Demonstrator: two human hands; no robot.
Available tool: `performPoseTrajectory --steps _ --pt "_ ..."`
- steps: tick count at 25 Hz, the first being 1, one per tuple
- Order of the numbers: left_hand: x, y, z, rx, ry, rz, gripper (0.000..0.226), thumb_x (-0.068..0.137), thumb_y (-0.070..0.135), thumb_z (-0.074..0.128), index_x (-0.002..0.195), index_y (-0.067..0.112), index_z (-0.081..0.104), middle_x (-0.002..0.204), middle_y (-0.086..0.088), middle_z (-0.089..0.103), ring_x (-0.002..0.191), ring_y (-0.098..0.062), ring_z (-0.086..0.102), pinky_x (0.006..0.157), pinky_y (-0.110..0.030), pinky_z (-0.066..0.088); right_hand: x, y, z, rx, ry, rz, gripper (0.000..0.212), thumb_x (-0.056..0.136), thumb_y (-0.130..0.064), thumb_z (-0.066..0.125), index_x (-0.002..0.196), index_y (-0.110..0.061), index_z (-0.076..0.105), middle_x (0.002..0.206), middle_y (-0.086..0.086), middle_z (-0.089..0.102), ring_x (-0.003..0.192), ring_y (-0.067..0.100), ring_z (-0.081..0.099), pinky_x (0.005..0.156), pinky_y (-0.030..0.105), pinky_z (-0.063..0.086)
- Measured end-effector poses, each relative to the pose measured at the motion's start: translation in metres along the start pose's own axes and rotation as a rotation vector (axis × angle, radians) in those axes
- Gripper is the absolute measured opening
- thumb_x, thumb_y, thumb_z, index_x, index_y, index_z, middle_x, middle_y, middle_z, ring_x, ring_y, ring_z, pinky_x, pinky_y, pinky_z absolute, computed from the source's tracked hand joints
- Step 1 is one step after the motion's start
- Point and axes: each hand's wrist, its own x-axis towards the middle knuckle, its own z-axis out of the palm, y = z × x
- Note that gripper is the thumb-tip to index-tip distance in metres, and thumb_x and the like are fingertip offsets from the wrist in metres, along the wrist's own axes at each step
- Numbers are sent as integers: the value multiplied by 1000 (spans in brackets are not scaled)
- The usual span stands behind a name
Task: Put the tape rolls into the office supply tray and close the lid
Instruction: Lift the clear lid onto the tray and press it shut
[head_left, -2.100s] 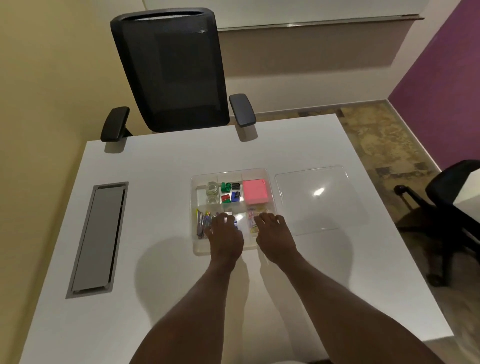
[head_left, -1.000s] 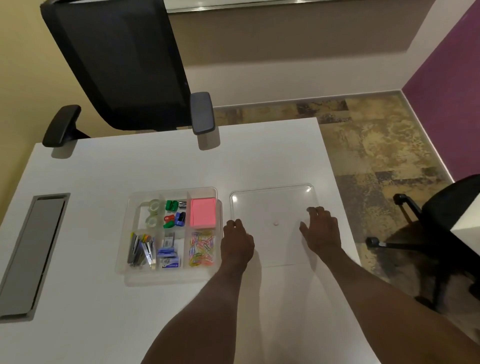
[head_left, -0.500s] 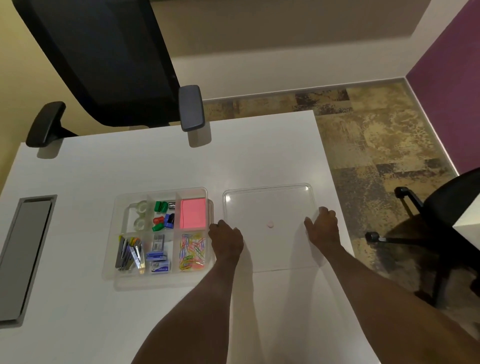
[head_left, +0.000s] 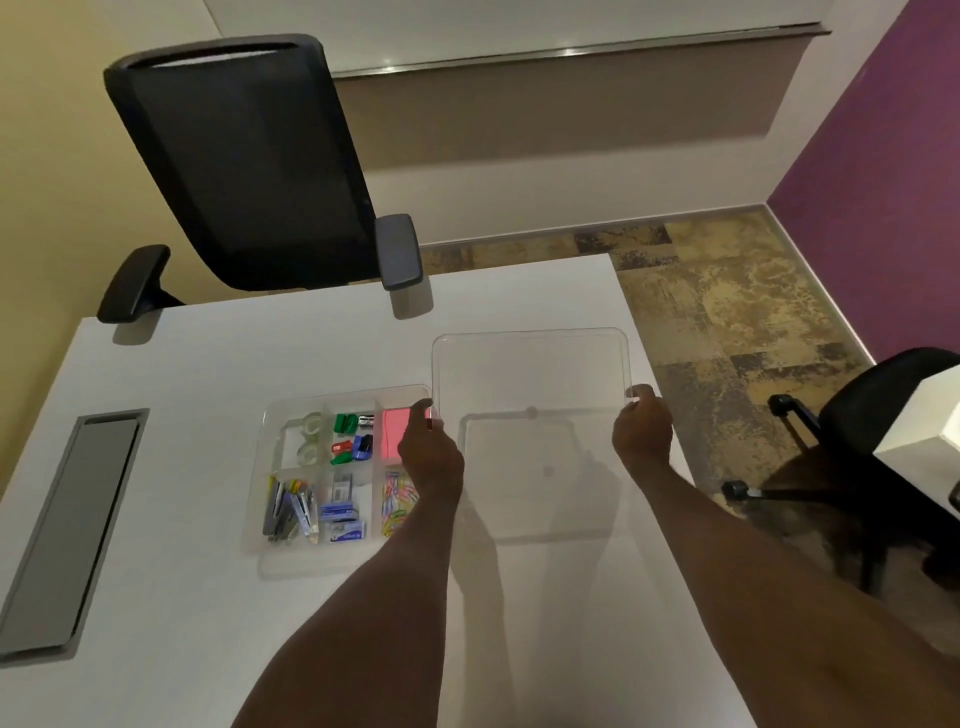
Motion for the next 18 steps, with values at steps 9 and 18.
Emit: performPoseTrajectory --steps 9,18 --pt "70 -6 -158 -64 93 121 19 94 2 65 106 -3 79 100 -20 79 94 -34 76 89 -31 56 -84 -105 23 141 29 -191 19 102 -6 43 109 -13 59 92 13 74 83 35 69 70 37 56" --pt "100 -47 -271 -367 44 21 23 95 8 70 114 -2 77 101 -18 78 90 -32 74 94 -44 61 -143 -166 31 660 -312 -237 22 99 12 41 114 4 55 105 31 69 88 43 73 83 44 61"
